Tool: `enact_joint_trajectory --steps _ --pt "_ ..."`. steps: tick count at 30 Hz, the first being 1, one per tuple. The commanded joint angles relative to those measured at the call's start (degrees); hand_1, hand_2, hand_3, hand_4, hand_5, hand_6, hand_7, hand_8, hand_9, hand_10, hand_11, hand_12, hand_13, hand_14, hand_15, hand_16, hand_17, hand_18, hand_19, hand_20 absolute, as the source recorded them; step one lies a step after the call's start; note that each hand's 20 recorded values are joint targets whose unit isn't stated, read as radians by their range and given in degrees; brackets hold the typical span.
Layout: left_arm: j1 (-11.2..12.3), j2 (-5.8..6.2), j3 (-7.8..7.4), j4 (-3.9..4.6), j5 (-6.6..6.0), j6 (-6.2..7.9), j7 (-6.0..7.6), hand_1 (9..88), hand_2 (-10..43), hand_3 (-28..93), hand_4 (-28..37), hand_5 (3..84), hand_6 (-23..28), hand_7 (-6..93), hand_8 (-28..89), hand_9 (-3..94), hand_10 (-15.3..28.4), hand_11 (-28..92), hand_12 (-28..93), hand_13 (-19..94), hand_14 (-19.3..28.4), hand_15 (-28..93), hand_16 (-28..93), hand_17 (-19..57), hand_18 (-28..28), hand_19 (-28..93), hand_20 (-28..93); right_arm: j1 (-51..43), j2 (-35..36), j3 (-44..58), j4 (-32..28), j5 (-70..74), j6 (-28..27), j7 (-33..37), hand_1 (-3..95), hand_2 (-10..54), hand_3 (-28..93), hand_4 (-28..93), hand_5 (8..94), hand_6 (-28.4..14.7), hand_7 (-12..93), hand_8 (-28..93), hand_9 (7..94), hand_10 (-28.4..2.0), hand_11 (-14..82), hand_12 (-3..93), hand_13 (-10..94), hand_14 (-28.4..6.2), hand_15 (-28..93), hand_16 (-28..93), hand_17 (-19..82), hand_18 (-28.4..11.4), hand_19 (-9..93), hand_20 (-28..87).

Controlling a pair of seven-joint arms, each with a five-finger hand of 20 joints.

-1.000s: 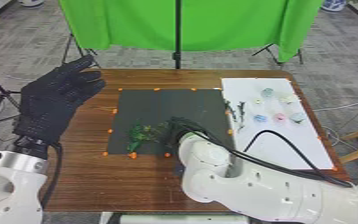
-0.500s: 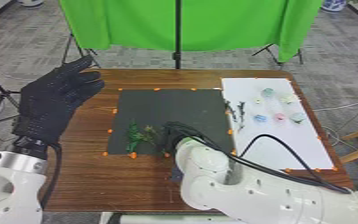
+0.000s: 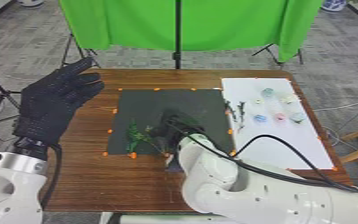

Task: Arrange flowers

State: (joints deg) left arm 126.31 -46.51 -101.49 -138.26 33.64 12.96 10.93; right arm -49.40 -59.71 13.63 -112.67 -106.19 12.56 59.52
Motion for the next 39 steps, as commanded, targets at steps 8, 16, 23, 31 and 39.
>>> enact_joint_trajectory --steps 8,16,23,31,39 --pt "-1.24 0.55 1.10 0.42 -0.13 0.16 -0.34 21.9 8.0 78 -22.7 41.4 12.5 13.1 -8 34.7 22.9 33 11 24 28.4 55 -11 -9.6 27.9 62 3 6.66 -5.02 -1.16 5.31 11.37 -9.96 -6.66 29.1 4.6 73 -22 63.2 -2.4 12 -12 92.0 -13.8 33.5 20.4 89 -7.8 63 19 44 -21.6 93 -7" --pt "-1.64 0.63 1.37 0.78 -0.24 -0.23 -0.26 22.0 8.0 78 -22.7 41.5 12.5 13.0 -8 34.7 23.0 33 11 24 28.4 56 -11 -9.6 27.9 62 3 7.95 -6.17 -2.61 7.81 12.31 -11.62 -4.87 28.3 5.6 73 -22 59.7 -1.7 12 -12 91.6 -13.9 34.1 20.2 88 -8.1 63 19 43 -21.7 93 -7" --pt "-2.83 0.38 1.88 1.26 -0.05 -1.26 -0.76 21.9 8.0 78 -22.6 41.5 12.6 12.9 -8 34.7 22.9 33 11 24 28.4 56 -11 -9.6 27.9 62 3 9.01 -7.72 -4.26 9.84 11.64 -14.35 -2.60 27.6 6.5 73 -22 58.2 -1.3 12 -12 91.4 -14.1 34.3 20.0 88 -8.2 64 19 43 -21.8 93 -7" --pt "-3.09 0.57 2.06 1.39 -0.19 -1.51 -1.04 21.9 7.9 79 -22.7 41.5 12.6 13.0 -8 34.7 22.9 33 11 24 28.4 56 -11 -9.6 28.0 62 3 10.13 -8.02 -5.99 11.32 10.33 -12.54 0.69 26.1 8.0 72 -22 57.6 -1.6 11 -12 91.7 -14.2 34.3 19.9 88 -8.2 64 18 44 -21.7 93 -8" --pt "-3.81 0.41 2.52 1.65 -0.10 -1.54 -1.71 21.9 8.0 78 -22.6 41.5 12.6 13.0 -8 34.7 22.9 33 11 24 28.4 56 -11 -9.7 28.0 62 3 11.27 -7.98 -7.21 12.00 8.33 -10.89 3.43 25.3 8.6 72 -22 57.9 -2.3 11 -12 92.6 -14.2 34.1 19.6 89 -8.2 63 18 45 -22.0 93 -7"
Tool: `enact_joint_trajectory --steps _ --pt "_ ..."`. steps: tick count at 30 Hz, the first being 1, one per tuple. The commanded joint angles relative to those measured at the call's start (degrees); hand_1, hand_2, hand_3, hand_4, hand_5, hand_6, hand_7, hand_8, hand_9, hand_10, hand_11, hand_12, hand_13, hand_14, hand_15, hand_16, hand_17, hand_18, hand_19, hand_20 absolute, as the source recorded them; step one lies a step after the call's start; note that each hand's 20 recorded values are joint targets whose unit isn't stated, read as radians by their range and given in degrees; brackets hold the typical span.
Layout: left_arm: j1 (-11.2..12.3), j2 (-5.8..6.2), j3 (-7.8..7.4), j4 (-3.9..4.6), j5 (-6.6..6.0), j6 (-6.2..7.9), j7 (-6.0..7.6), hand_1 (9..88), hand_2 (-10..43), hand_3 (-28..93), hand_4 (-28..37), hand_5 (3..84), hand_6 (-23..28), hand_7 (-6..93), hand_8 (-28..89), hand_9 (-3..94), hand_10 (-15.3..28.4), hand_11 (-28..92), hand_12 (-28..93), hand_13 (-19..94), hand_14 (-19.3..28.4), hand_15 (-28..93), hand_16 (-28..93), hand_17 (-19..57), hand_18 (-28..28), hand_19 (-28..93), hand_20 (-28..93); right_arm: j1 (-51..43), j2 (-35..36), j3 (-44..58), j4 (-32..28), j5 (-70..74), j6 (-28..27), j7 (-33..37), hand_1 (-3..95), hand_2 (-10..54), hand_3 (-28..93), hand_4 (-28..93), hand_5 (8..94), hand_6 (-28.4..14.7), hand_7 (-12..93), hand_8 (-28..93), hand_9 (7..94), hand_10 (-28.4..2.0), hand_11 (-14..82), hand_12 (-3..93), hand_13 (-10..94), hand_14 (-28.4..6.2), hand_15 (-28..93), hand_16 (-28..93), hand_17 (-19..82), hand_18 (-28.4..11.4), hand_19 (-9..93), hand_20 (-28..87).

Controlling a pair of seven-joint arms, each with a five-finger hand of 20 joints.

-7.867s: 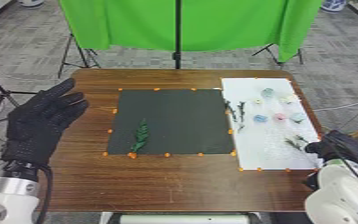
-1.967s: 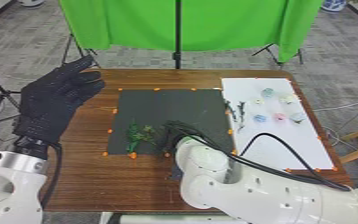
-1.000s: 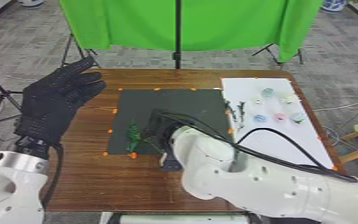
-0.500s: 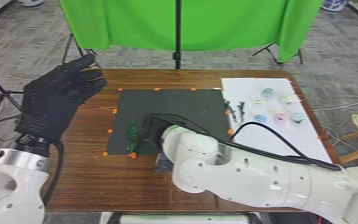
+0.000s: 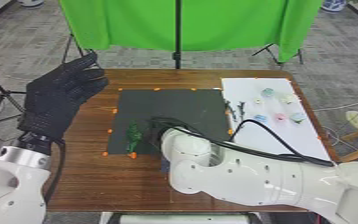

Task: Arrange flowers

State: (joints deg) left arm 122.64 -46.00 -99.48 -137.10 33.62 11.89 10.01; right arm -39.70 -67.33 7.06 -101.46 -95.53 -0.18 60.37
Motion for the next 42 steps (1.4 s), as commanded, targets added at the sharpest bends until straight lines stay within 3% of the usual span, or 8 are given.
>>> enact_joint_trajectory --steps 1,15,22,26,28,32,39,42 --pt "-0.35 -0.24 0.61 0.51 -0.07 -0.48 -1.10 21.9 8.0 78 -22.6 41.5 12.6 13.0 -8 34.7 22.9 33 11 24 28.4 56 -11 -9.6 27.9 62 3 1.38 -0.48 -0.31 0.99 -2.17 1.83 2.78 25.3 8.6 72 -22 58.0 -2.4 11 -12 92.6 -14.2 34.1 19.7 89 -8.2 63 18 45 -22.0 93 -7" --pt "0.18 -0.45 0.55 0.36 -0.21 -0.03 -1.43 22.0 8.0 78 -22.7 41.4 12.5 13.0 -8 34.7 22.9 33 11 24 28.4 56 -11 -9.6 27.9 62 3 0.61 -0.43 0.21 0.11 -3.80 4.09 2.60 25.2 8.6 71 -21 58.8 -2.5 11 -12 93.0 -14.3 33.9 19.8 90 -8.4 63 18 45 -22.2 93 -8" --pt "1.14 -1.27 0.11 -0.07 0.00 0.31 -2.15 22.0 8.0 79 -22.7 41.5 12.5 13.0 -9 34.7 23.0 33 11 24 28.4 55 -11 -9.7 28.0 62 3 -2.41 0.05 3.12 -2.60 -4.16 4.44 0.86 25.7 8.3 71 -21 59.5 -2.3 11 -12 93.2 -14.3 33.9 19.8 90 -8.3 63 18 46 -22.3 93 -8" --pt "2.61 -1.64 -0.67 -0.59 -0.06 0.92 -2.01 22.1 8.1 78 -22.8 41.4 12.5 13.1 -9 34.7 23.0 33 11 24 28.4 55 -11 -9.7 28.0 62 3 -2.97 1.61 3.36 -4.72 -5.91 10.14 -1.09 26.4 7.7 72 -21 60.8 -1.9 12 -12 93.0 -14.4 32.8 19.4 90 -8.4 62 18 46 -21.9 93 -9" --pt "3.35 -1.79 -1.19 -0.80 -0.05 0.98 -1.78 22.1 8.1 78 -22.7 41.5 12.5 13.1 -9 34.7 23.0 33 11 24 28.4 55 -11 -9.7 28.0 62 3 -1.62 2.84 1.37 -5.31 -7.61 17.88 -1.33 26.5 7.4 72 -21 61.1 -2.3 12 -12 92.3 -14.7 29.9 18.7 90 -8.9 59 18 47 -21.1 93 -17" --pt "4.58 -1.70 -1.81 -1.21 -0.23 1.59 -1.09 22.1 8.1 78 -22.7 41.5 12.5 13.1 -9 34.7 23.0 33 11 24 28.4 55 -11 -9.7 28.0 62 3 -1.49 5.21 3.04 -6.34 -10.57 21.74 -0.29 26.7 5.7 73 -21 59.3 -4.3 12 -12 91.2 -15.4 26.6 17.6 91 -9.3 52 17 53 -19.6 89 -27" --pt "7.64 -1.58 -3.08 -2.18 -0.53 2.81 0.58 22.0 8.1 78 -22.6 41.4 12.5 13.1 -9 34.7 22.9 33 11 24 28.4 56 -11 -9.7 28.0 62 3 -4.22 10.26 10.06 -5.95 -13.73 19.88 5.12 27.0 4.3 72 -21 57.7 -6.0 11 -12 89.5 -16.1 26.0 17.3 90 -9.7 51 17 55 -18.9 88 -28" --pt "7.27 -1.79 -2.97 -2.08 -0.49 2.92 0.00 22.0 8.1 78 -22.7 41.4 12.5 13.0 -9 34.7 22.9 33 11 24 28.4 56 -11 -9.7 28.0 62 3 -6.51 12.30 14.04 -4.83 -13.00 16.78 6.25 27.4 3.6 72 -21 56.9 -7.1 10 -11 88.1 -16.9 25.8 17.2 89 -10.1 51 17 55 -19.1 87 -28"
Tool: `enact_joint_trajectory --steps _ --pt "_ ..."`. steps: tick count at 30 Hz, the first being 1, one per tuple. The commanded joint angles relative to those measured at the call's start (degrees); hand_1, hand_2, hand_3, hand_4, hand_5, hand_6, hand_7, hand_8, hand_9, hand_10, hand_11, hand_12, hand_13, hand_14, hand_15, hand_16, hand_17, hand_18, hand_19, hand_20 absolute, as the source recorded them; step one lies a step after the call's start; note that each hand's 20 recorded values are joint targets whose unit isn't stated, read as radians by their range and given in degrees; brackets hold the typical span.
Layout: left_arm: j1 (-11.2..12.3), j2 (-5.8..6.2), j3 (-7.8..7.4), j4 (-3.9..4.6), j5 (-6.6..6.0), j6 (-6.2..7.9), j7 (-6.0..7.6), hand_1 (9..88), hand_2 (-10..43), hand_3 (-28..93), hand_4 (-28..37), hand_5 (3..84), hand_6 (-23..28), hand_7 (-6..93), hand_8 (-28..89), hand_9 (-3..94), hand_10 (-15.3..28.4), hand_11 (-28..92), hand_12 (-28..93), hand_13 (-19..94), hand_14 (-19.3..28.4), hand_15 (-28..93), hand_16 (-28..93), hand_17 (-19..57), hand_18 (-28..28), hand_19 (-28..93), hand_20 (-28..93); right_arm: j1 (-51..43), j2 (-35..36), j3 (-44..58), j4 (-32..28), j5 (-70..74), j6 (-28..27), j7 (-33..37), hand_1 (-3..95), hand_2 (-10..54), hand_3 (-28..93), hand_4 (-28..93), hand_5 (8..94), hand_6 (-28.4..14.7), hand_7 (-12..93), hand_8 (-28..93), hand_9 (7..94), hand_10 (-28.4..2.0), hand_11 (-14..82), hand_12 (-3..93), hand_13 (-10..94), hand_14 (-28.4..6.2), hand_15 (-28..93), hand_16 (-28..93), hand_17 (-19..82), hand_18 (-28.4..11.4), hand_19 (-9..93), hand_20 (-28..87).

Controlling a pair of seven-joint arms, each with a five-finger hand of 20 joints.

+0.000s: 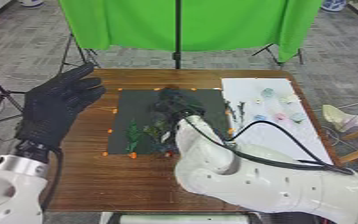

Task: Arrange flowers

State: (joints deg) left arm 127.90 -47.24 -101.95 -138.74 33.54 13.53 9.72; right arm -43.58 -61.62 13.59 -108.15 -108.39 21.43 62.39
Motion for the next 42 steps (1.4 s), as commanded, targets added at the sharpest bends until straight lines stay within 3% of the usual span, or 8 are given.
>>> enact_joint_trajectory --steps 1,7,14,20,26,33,38,42 --pt "2.07 -0.65 -0.53 -0.49 -0.35 1.40 0.10 22.0 8.1 78 -22.7 41.5 12.5 13.0 -9 34.7 22.9 33 11 24 28.4 56 -11 -9.7 28.0 62 3 -3.39 7.00 8.82 2.33 0.23 -6.26 4.54 27.5 3.2 72 -21 56.5 -7.3 10 -11 87.6 -17.2 25.7 17.1 89 -10.3 51 17 54 -19.7 88 -28" --pt "1.96 -1.06 -0.08 -0.39 -0.36 1.48 -0.15 22.0 8.1 78 -22.7 41.5 12.5 13.1 -9 34.6 22.9 33 11 24 28.4 55 -11 -9.6 28.1 62 3 -3.10 9.85 10.02 6.74 3.34 -11.61 6.96 27.6 1.3 71 -21 53.3 -8.6 9 -11 82.4 -18.7 25.5 16.4 84 -12.3 52 16 47 -23.8 87 -28" --pt "2.05 -1.55 0.20 -0.47 -0.32 1.64 -0.48 22.0 8.1 78 -22.6 41.4 12.5 13.0 -8 34.5 22.9 33 11 24 28.4 55 -11 -9.6 28.1 62 3 -3.13 10.62 9.83 10.39 3.60 -16.76 9.02 28.4 -0.5 70 -22 51.2 -9.6 9 -10 80.7 -19.3 25.6 15.9 84 -12.4 53 15 47 -24.3 87 -28" --pt "1.42 -1.85 0.65 -0.27 -0.19 1.50 -1.03 22.1 8.0 78 -22.6 41.4 12.5 13.0 -8 34.4 22.9 33 11 24 28.4 55 -11 -9.6 28.1 62 2 -2.95 11.29 8.57 11.58 1.76 -17.95 10.35 28.7 -1.3 69 -21 50.6 -10.0 8 -10 81.0 -19.3 26.2 16.0 84 -11.9 55 15 48 -23.3 88 -28" --pt "2.23 -1.86 0.50 -0.53 -0.21 1.31 -0.42 22.1 8.0 78 -22.6 41.3 12.5 12.9 -8 34.5 22.9 33 11 24 28.4 55 -11 -9.7 28.1 62 2 -3.54 12.07 6.64 11.60 -1.14 -17.93 10.86 28.9 -1.6 68 -21 51.7 -10.9 8 -10 82.3 -18.6 27.6 16.2 85 -11.5 56 15 49 -22.7 88 -28" --pt "1.40 -1.87 0.87 -0.28 -0.32 1.43 -0.51 22.0 7.9 78 -22.6 41.3 12.5 13.0 -8 34.4 22.9 33 11 24 28.4 55 -11 -9.7 28.1 62 2 -2.39 11.00 3.28 13.39 -0.72 -19.29 9.60 29.2 -2.0 68 -21 51.7 -12.0 8 -9 80.5 -19.3 27.6 16.1 84 -11.7 56 15 49 -22.4 88 -28" --pt "-0.11 -1.85 1.65 0.05 -0.03 0.58 -0.78 22.0 7.9 78 -22.7 41.4 12.5 12.9 -8 34.5 22.9 33 11 24 28.4 55 -11 -9.7 28.1 62 2 -1.00 9.79 0.51 15.20 -1.88 -18.70 9.70 29.0 -2.8 67 -22 52.9 -11.3 8 -9 79.6 -19.3 27.5 16.0 83 -11.7 56 14 49 -22.5 88 -28" --pt "-0.25 -2.05 1.85 0.08 -0.04 0.75 -0.81 22.0 8.0 78 -22.7 41.4 12.5 13.0 -8 34.5 22.8 33 11 24 28.4 55 -11 -9.7 28.0 62 2 0.55 9.00 -2.71 17.64 -2.77 -18.37 9.29 29.3 -3.3 67 -22 54.0 -10.3 10 -10 79.4 -18.6 27.8 15.9 83 -11.6 56 14 49 -22.4 88 -28"
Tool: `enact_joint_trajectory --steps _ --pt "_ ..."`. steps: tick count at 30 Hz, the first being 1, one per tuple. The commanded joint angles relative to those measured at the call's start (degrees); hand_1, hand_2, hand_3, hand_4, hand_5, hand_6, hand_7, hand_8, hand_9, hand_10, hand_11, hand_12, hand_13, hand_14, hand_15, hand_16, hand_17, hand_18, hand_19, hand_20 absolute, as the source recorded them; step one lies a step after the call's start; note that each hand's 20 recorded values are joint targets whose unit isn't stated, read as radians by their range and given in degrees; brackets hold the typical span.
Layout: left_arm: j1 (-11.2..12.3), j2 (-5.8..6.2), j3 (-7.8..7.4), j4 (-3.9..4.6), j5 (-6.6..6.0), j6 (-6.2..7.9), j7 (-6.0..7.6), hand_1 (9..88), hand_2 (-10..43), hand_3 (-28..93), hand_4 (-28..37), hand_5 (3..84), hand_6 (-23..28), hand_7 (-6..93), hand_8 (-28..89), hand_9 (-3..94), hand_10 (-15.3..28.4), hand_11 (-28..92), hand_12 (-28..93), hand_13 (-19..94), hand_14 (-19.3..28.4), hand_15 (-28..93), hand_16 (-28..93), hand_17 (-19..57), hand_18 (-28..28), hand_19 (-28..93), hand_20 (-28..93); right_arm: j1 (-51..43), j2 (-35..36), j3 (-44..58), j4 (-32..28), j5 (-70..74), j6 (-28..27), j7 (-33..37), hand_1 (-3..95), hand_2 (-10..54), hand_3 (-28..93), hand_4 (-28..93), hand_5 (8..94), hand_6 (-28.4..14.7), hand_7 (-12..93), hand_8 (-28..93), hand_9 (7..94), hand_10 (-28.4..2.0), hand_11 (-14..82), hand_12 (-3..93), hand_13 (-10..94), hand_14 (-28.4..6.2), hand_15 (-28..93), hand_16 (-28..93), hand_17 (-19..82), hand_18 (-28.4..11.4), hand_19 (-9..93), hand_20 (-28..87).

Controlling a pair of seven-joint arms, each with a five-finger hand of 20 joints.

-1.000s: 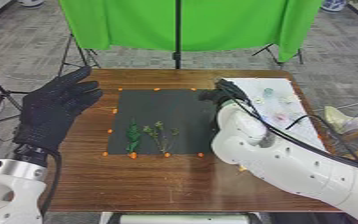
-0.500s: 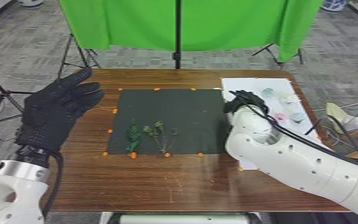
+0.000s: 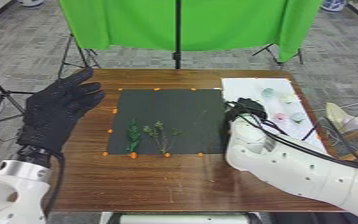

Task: Arrange flowers

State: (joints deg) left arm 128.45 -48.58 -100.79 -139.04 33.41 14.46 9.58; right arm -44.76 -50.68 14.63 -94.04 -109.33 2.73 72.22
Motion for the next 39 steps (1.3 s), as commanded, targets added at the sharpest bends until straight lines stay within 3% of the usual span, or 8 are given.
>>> enact_joint_trajectory --steps 1,6,9,13,23,30,34,39 --pt "-0.92 -0.71 0.72 0.43 0.06 -0.22 -0.65 22.0 8.0 78 -22.6 41.4 12.5 13.0 -8 34.5 22.9 33 11 24 28.4 55 -11 -9.7 28.0 62 2 2.11 -1.96 -4.79 4.04 -2.62 0.93 -0.49 29.4 -3.4 67 -22 54.2 -10.2 10 -10 79.5 -18.4 27.9 15.9 83 -11.5 56 14 49 -22.5 88 -28" --pt "-0.88 -0.95 0.61 0.43 0.20 -0.41 -0.70 22.0 8.0 78 -22.5 41.4 12.6 13.0 -8 34.5 22.9 33 11 24 28.4 55 -11 -9.7 28.1 62 2 3.58 -1.76 -9.07 5.65 -4.97 1.84 -0.96 41.1 -9.4 71 -26 70.4 -2.9 17 -10 83.7 -13.6 28.3 16.6 84 -8.4 53 15 49 -20.6 86 -28" --pt "-1.09 -0.93 0.86 0.48 0.13 -0.56 -0.85 22.0 8.0 78 -22.5 41.4 12.6 13.0 -8 34.6 22.9 33 11 24 28.4 55 -11 -9.7 28.1 62 2 3.00 -1.43 -8.97 6.00 -4.64 2.00 -0.96 51.1 -9.5 64 -28 80.6 -1.0 21 2 88.9 -10.4 26.3 21.0 86 -6.5 52 17 47 -19.8 87 -25" --pt "-0.58 -1.18 0.62 0.38 0.21 -0.51 -0.89 22.1 8.0 78 -22.5 41.4 12.6 13.0 -8 34.6 22.9 33 11 24 28.4 55 -11 -9.7 28.0 62 2 2.15 -0.57 -8.38 5.86 -5.45 2.70 -0.91 55.0 -9.5 66 -28 86.8 0.4 21 6 93.4 -9.0 25.1 26.1 89 -5.1 53 19 45 -17.7 90 -23" --pt "1.48 -1.29 -0.25 -0.07 0.12 0.00 -0.16 22.1 8.0 78 -22.5 41.4 12.5 12.9 -8 34.6 23.0 33 11 24 28.4 55 -11 -9.7 28.0 62 2 3.90 1.85 -6.97 3.33 -7.90 8.96 -0.90 56.0 -9.5 69 -28 89.1 -1.1 21 8 93.7 -9.0 29.4 25.8 90 -5.0 56 20 43 -17.8 93 -21" --pt "1.11 -1.09 -0.35 -0.03 0.23 0.19 -0.72 22.0 8.0 78 -22.5 41.4 12.6 12.9 -8 34.6 22.9 33 11 24 28.4 55 -11 -9.7 28.1 62 2 5.38 1.77 -5.60 0.27 -9.51 10.97 -1.69 55.6 -9.5 72 -28 89.8 -1.6 21 10 93.7 -9.5 31.8 24.7 91 -5.2 58 20 43 -18.3 93 -17" --pt "1.59 -1.11 -0.83 -0.26 0.34 0.49 -0.70 22.0 8.0 78 -22.5 41.4 12.6 12.9 -8 34.6 22.9 33 11 24 28.4 55 -11 -9.7 28.1 62 2 5.36 0.79 -4.77 -2.54 -10.78 10.79 -2.64 55.4 -9.5 73 -28 89.9 -1.8 21 10 93.7 -9.6 32.4 24.7 91 -5.3 58 20 43 -18.5 93 -16" --pt "1.92 -0.98 -1.31 -0.76 0.41 1.39 -0.89 22.0 8.0 78 -22.5 41.4 12.5 12.9 -8 34.6 22.9 33 11 24 28.4 55 -11 -9.7 28.1 62 2 2.66 -3.18 -1.61 -5.81 -10.72 6.17 -4.34 55.6 -9.5 73 -28 89.9 -2.3 21 11 93.7 -9.6 33.4 24.2 91 -5.4 60 20 43 -19.1 93 -13"
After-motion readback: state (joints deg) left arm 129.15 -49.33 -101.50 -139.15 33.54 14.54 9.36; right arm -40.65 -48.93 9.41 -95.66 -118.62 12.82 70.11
